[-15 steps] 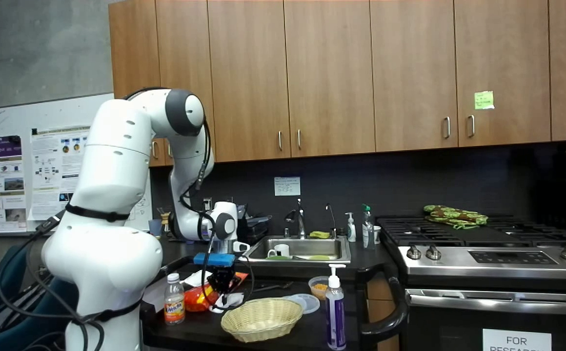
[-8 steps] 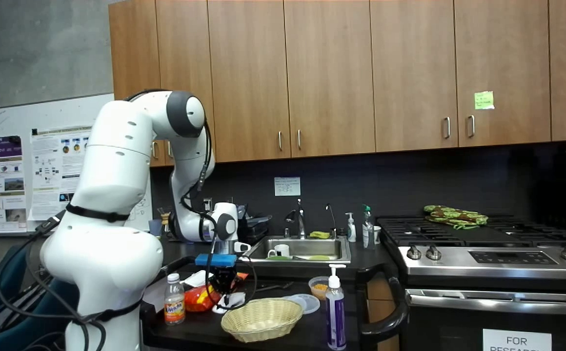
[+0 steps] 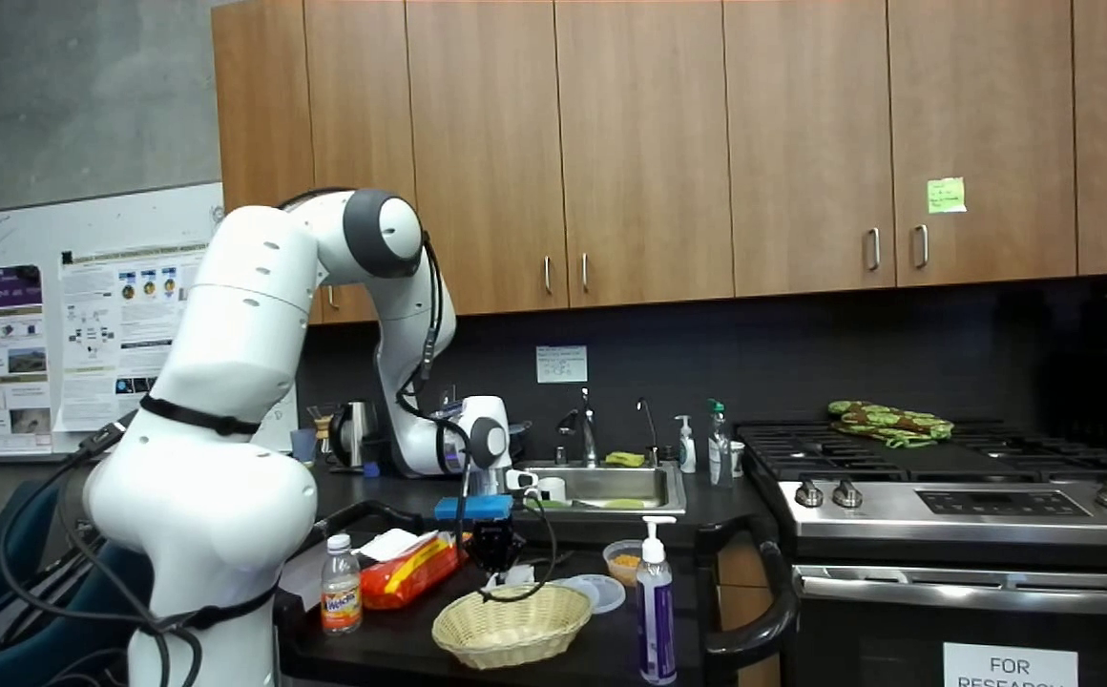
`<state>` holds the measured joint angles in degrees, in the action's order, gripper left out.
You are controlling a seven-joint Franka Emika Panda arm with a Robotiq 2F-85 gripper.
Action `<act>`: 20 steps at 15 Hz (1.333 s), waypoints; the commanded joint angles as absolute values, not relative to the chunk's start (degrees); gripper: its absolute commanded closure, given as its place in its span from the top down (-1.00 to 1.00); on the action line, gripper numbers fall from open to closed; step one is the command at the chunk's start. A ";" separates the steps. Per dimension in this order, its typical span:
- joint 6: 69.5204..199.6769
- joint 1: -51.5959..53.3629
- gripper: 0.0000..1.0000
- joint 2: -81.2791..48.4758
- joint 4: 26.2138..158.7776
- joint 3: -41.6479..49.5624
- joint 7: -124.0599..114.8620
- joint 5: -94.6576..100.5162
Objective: Pick up one wet wipe from the orange packet of wet wipes and wipe the kitchen counter
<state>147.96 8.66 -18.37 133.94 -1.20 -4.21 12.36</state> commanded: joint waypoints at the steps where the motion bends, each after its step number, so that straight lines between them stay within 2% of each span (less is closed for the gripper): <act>1: 147.50 9.11 -0.99 -22.42 128.10 0.08 -5.83 14.28; 14: 147.13 9.60 -0.99 -21.21 129.98 -7.84 -2.72 5.07; 20: 147.39 9.62 -0.99 -21.62 130.78 -3.24 -4.48 9.78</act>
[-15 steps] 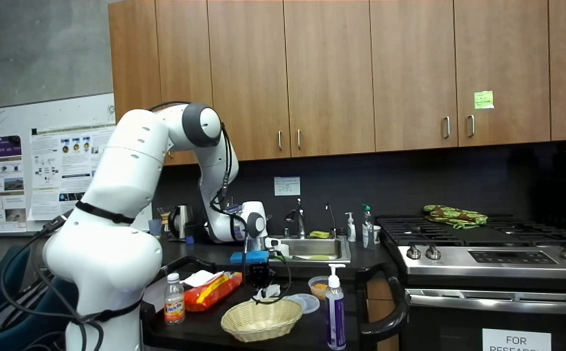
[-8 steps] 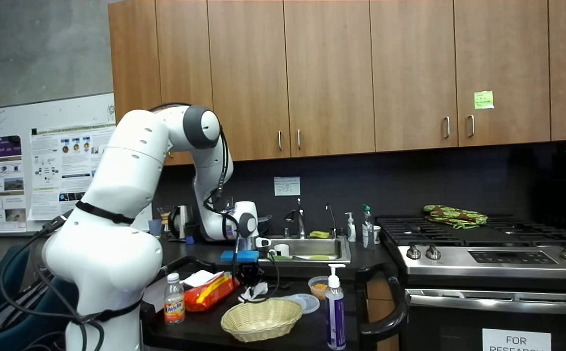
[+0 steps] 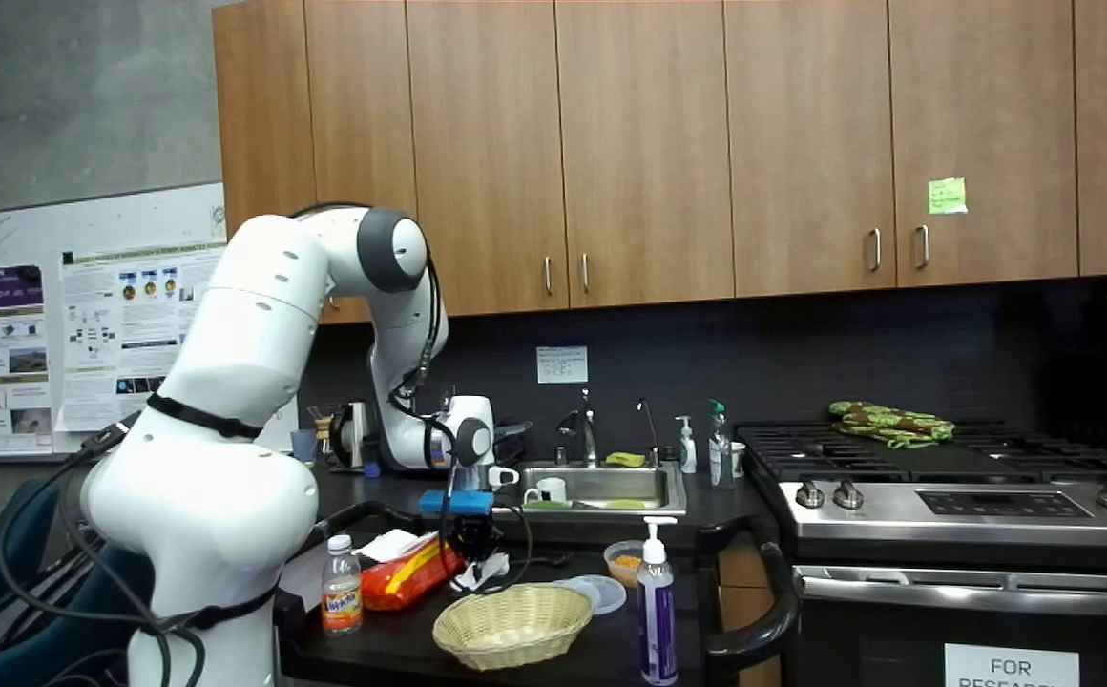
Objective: Pick up one wet wipe from the orange packet of wet wipes and wipe the kitchen counter
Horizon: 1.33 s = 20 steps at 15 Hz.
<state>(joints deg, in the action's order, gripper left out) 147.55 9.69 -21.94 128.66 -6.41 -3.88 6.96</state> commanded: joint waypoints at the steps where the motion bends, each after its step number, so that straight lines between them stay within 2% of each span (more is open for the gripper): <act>1: 147.38 9.45 -0.99 -21.75 130.76 -2.33 -4.73 10.61; 11: 146.42 7.63 -0.99 -23.21 129.45 5.87 -8.47 17.09; 20: 145.75 7.01 -0.99 -17.37 136.69 4.77 -7.39 16.33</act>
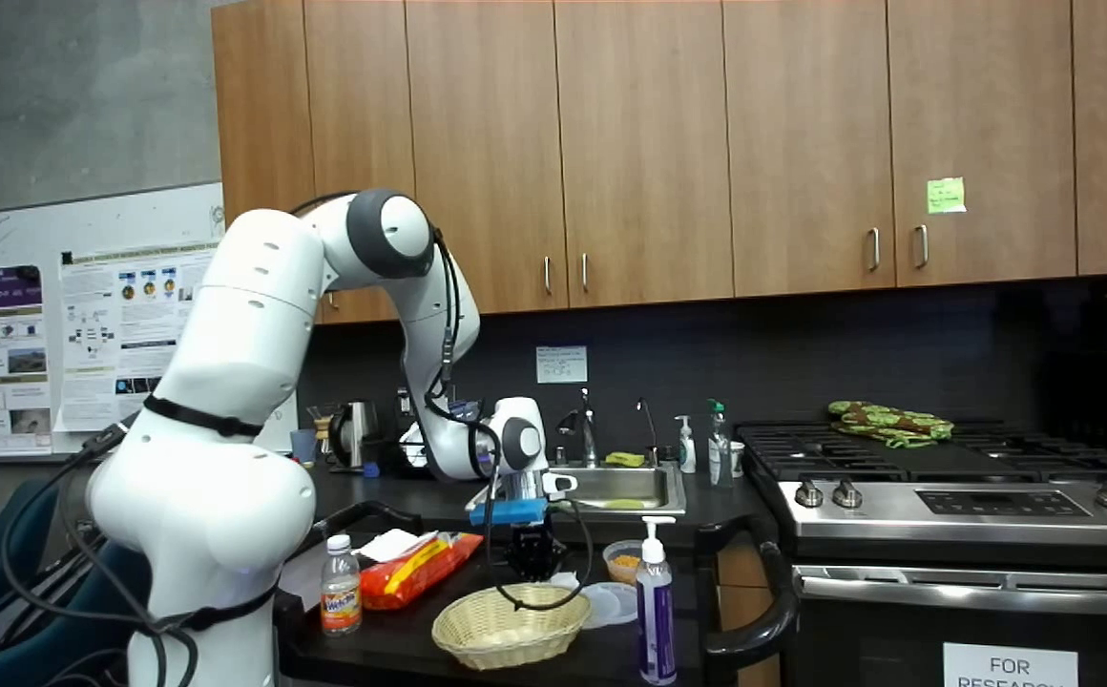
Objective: Pick up one wet wipe from the orange packet of wet wipes and wipe the kitchen counter
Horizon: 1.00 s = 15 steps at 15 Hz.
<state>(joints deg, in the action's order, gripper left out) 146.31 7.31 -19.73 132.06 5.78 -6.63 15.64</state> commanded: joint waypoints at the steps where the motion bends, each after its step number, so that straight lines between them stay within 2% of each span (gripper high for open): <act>1: 145.73 6.98 -0.99 -16.57 137.80 4.40 -7.11 16.14; 10: 145.58 7.48 -0.99 -10.91 146.31 -3.77 -2.62 9.56; 15: 145.62 8.16 -0.99 -12.59 144.15 -7.89 -0.13 4.52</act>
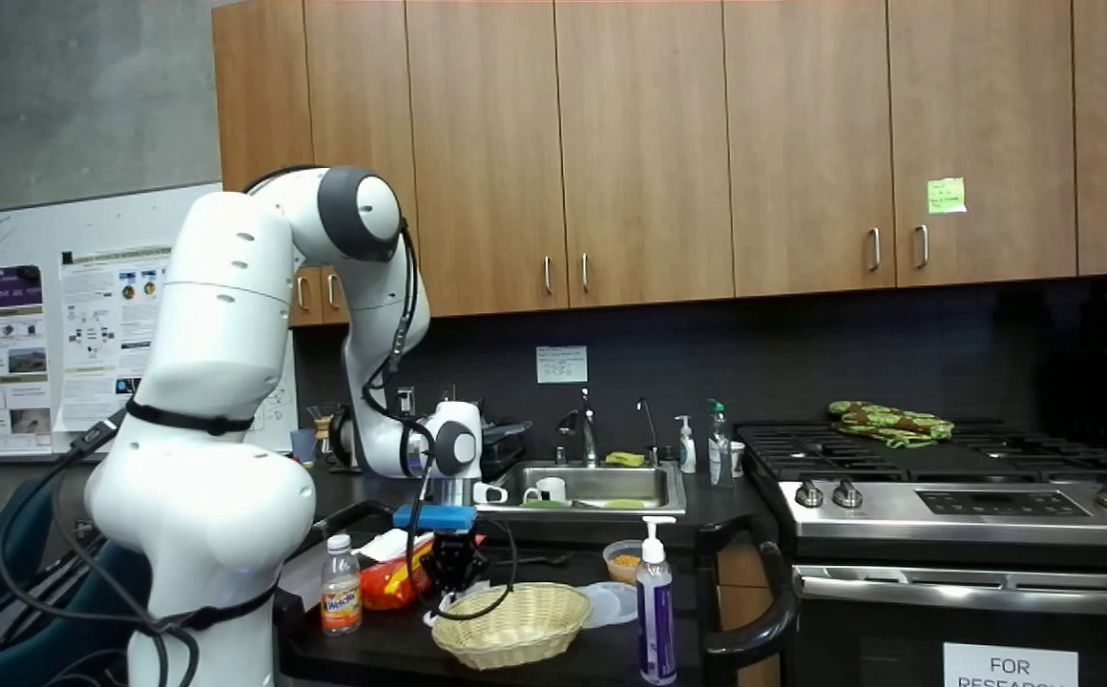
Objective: Pick up one wet wipe from the orange packet of wet wipes and wipe the kitchen counter
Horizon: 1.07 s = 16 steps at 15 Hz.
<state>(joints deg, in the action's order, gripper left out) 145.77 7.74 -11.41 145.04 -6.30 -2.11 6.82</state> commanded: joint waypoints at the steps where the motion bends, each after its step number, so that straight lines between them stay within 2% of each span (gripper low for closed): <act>1: 145.45 8.28 -0.99 -13.49 142.88 -7.91 -0.10 5.01; 16: 140.19 6.44 -0.99 -26.88 121.51 1.57 -2.88 12.85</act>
<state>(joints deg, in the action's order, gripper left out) 141.60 7.28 -22.74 125.93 -0.17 -1.72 11.25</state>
